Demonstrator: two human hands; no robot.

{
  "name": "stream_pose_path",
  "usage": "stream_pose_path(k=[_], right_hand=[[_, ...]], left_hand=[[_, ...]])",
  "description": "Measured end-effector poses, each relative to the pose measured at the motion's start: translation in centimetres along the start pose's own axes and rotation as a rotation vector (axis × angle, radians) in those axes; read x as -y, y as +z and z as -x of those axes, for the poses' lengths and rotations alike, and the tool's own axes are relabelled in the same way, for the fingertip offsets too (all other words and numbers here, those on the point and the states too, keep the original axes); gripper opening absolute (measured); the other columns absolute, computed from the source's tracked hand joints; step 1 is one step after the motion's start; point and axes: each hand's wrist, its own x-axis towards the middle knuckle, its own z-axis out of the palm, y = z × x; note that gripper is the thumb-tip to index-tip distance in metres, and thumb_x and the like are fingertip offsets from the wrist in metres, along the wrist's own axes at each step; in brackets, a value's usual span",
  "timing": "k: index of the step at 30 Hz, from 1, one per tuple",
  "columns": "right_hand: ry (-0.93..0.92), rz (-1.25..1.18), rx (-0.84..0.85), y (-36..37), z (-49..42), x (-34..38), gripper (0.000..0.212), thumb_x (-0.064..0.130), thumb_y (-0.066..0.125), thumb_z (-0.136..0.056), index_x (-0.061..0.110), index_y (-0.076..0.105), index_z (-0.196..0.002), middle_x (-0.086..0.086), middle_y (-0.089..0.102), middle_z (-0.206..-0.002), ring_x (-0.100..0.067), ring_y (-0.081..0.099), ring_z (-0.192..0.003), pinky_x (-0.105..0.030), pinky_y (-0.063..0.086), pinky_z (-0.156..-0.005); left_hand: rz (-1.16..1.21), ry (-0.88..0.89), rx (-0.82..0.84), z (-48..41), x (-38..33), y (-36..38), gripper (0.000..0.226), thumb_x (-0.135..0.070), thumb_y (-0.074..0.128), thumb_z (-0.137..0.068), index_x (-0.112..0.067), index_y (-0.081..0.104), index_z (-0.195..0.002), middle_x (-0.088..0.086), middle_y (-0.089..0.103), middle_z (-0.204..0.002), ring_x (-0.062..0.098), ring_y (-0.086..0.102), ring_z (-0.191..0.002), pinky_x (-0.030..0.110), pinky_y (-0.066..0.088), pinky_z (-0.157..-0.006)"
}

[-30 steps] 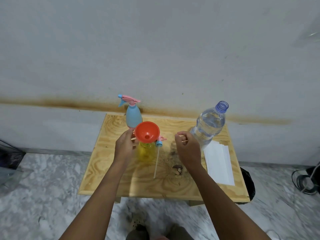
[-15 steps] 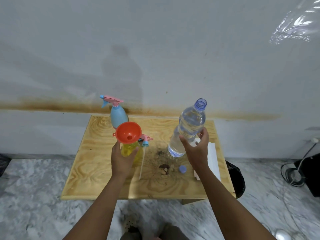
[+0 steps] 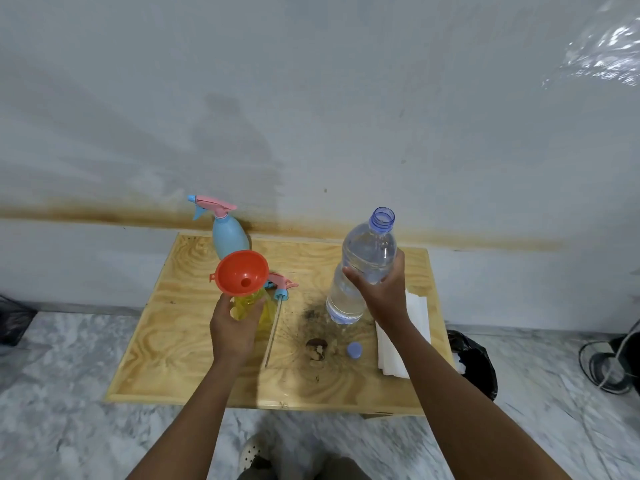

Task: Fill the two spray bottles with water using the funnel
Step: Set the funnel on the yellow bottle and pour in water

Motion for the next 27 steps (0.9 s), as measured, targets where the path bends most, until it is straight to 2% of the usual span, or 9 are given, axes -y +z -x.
stream_pose_path(k=[5, 7, 11, 13, 15, 19, 22, 25, 27], right_hand=[[-0.049, 0.017, -0.016, 0.2, -0.3, 0.1, 0.086, 0.042, 0.087, -0.068, 0.021, 0.042, -0.137, 0.002, 0.057, -0.129, -0.013, 0.06, -0.118, -0.038, 0.055, -0.097], [-0.066, 0.035, -0.029, 0.2, -0.4, -0.1, 0.084, 0.039, 0.088, -0.069, 0.02, 0.042, -0.138, 0.001, 0.057, -0.129, -0.012, 0.06, -0.117, -0.036, 0.055, -0.096], [-0.093, 0.05, -0.049, 0.3, -0.3, 0.3, 0.083, 0.044, 0.086, -0.068, 0.019, 0.044, -0.136, 0.003, 0.058, -0.126, -0.006, 0.059, -0.115, -0.025, 0.054, -0.092], [-0.119, 0.059, -0.053, 0.4, -0.3, 0.7, 0.084, 0.047, 0.084, -0.067, 0.017, 0.046, -0.136, 0.002, 0.058, -0.125, -0.006, 0.059, -0.115, -0.02, 0.052, -0.09], [-0.151, 0.063, -0.047, 0.3, -0.4, 1.2, 0.085, 0.048, 0.083, -0.067, 0.015, 0.046, -0.135, 0.001, 0.058, -0.125, -0.008, 0.059, -0.115, -0.02, 0.052, -0.089], [-0.213, 0.07, -0.001, 0.1, -0.7, 2.7, 0.08, 0.049, 0.082, -0.066, 0.025, 0.046, -0.133, 0.0, 0.059, -0.126, -0.011, 0.06, -0.115, -0.025, 0.053, -0.09], [-0.211, 0.013, 0.016, 0.2, -0.4, 3.6, 0.078, 0.048, 0.082, -0.065, 0.028, 0.047, -0.131, -0.002, 0.061, -0.124, -0.011, 0.062, -0.113, -0.026, 0.055, -0.088], [-0.212, -0.03, 0.028, 0.7, 0.2, 4.2, 0.069, 0.045, 0.082, -0.066, 0.038, 0.048, -0.126, -0.002, 0.063, -0.121, -0.017, 0.064, -0.111, -0.032, 0.057, -0.087], [-0.218, -0.045, 0.032, 1.2, 0.5, 4.2, 0.065, 0.042, 0.08, -0.068, 0.036, 0.05, -0.125, -0.003, 0.063, -0.119, -0.019, 0.065, -0.109, -0.035, 0.057, -0.086]], left_hand=[[0.0, -0.019, -0.008, -0.3, 0.4, 0.1, 0.039, -0.027, 0.082, -0.082, -0.029, 0.064, -0.116, -0.007, 0.06, -0.124, 0.017, 0.05, -0.129, 0.043, 0.043, -0.109], [0.016, -0.025, -0.031, -0.2, 0.4, 0.2, 0.036, -0.027, 0.08, -0.084, -0.024, 0.065, -0.117, -0.009, 0.062, -0.12, 0.012, 0.05, -0.124, 0.039, 0.042, -0.108], [0.06, -0.004, -0.048, -0.2, 0.3, 0.5, 0.027, -0.028, 0.075, -0.088, -0.022, 0.067, -0.113, -0.027, 0.06, -0.102, -0.01, 0.055, -0.101, 0.029, 0.041, -0.097], [0.072, 0.019, -0.041, -0.4, 0.5, 0.5, 0.021, -0.026, 0.074, -0.09, -0.022, 0.067, -0.109, -0.027, 0.061, -0.099, -0.024, 0.053, -0.095, 0.024, 0.04, -0.092], [0.081, 0.035, -0.039, -0.5, 0.6, 0.5, 0.018, -0.024, 0.073, -0.09, -0.021, 0.067, -0.107, -0.024, 0.062, -0.097, -0.03, 0.05, -0.092, 0.018, 0.038, -0.088], [0.089, 0.06, -0.037, -0.7, 1.0, 0.4, 0.02, -0.025, 0.074, -0.089, -0.019, 0.069, -0.107, -0.021, 0.065, -0.1, -0.029, 0.051, -0.094, 0.01, 0.037, -0.083], [0.086, 0.072, -0.032, -0.9, 1.3, 0.4, 0.024, -0.026, 0.075, -0.088, -0.017, 0.07, -0.11, -0.019, 0.067, -0.103, -0.026, 0.052, -0.098, 0.011, 0.038, -0.082], [0.083, 0.082, -0.023, -1.0, 1.6, 0.2, 0.023, -0.027, 0.075, -0.088, -0.018, 0.07, -0.109, -0.013, 0.069, -0.104, -0.022, 0.054, -0.099, 0.012, 0.039, -0.083], [0.067, 0.096, -0.019, -1.2, 1.7, 0.2, 0.021, -0.027, 0.074, -0.089, -0.018, 0.071, -0.108, -0.007, 0.07, -0.105, -0.017, 0.056, -0.099, 0.013, 0.039, -0.084]])
